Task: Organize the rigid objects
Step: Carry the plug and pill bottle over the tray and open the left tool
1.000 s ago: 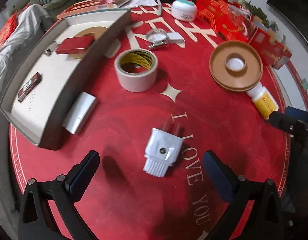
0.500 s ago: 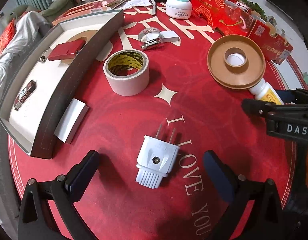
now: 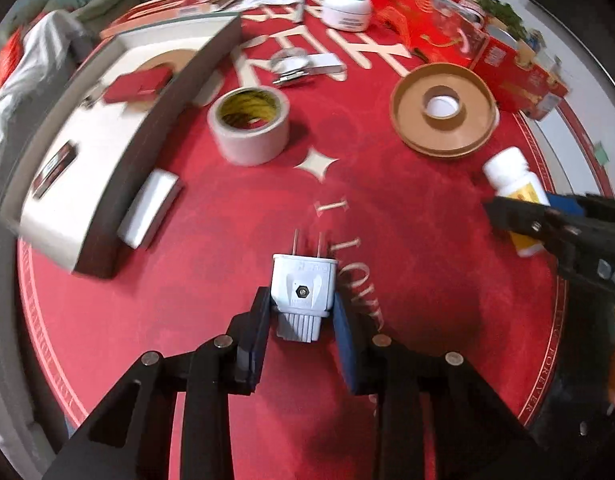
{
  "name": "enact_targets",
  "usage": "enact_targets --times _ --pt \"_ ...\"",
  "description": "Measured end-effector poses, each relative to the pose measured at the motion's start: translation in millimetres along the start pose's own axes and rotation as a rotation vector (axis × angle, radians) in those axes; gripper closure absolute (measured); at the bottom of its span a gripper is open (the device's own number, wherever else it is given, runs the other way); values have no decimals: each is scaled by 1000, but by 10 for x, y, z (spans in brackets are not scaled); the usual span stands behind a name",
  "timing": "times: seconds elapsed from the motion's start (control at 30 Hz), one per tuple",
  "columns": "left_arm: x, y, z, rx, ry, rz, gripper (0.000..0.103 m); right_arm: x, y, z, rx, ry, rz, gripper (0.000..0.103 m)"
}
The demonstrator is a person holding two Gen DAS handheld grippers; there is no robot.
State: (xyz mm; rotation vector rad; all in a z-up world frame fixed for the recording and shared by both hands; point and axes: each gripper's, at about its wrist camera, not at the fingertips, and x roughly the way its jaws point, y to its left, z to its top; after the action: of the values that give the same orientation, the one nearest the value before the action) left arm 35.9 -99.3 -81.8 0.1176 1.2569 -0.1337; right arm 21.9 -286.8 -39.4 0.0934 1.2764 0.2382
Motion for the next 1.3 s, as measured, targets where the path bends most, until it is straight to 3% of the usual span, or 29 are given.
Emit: enact_targets --times 0.2,0.43,0.73,0.9,1.07,1.3 --pt "-358 199 -91 -61 -70 21 70 -167 223 -98 -2 -20 56 66" --pt "-908 602 29 -183 -190 78 70 -395 581 59 -37 -86 103 66" --pt "-1694 1218 403 -326 -389 130 70 -1032 1285 671 -132 -268 180 66" --pt "-2038 1574 664 -392 -487 217 70 -1314 1730 1131 -172 -351 240 66" --pt "-1932 1884 844 -457 -483 285 70 -1374 2123 1511 -222 -396 239 66" --pt "-1329 2120 950 -509 -369 282 70 -838 2355 1773 -228 -312 213 66"
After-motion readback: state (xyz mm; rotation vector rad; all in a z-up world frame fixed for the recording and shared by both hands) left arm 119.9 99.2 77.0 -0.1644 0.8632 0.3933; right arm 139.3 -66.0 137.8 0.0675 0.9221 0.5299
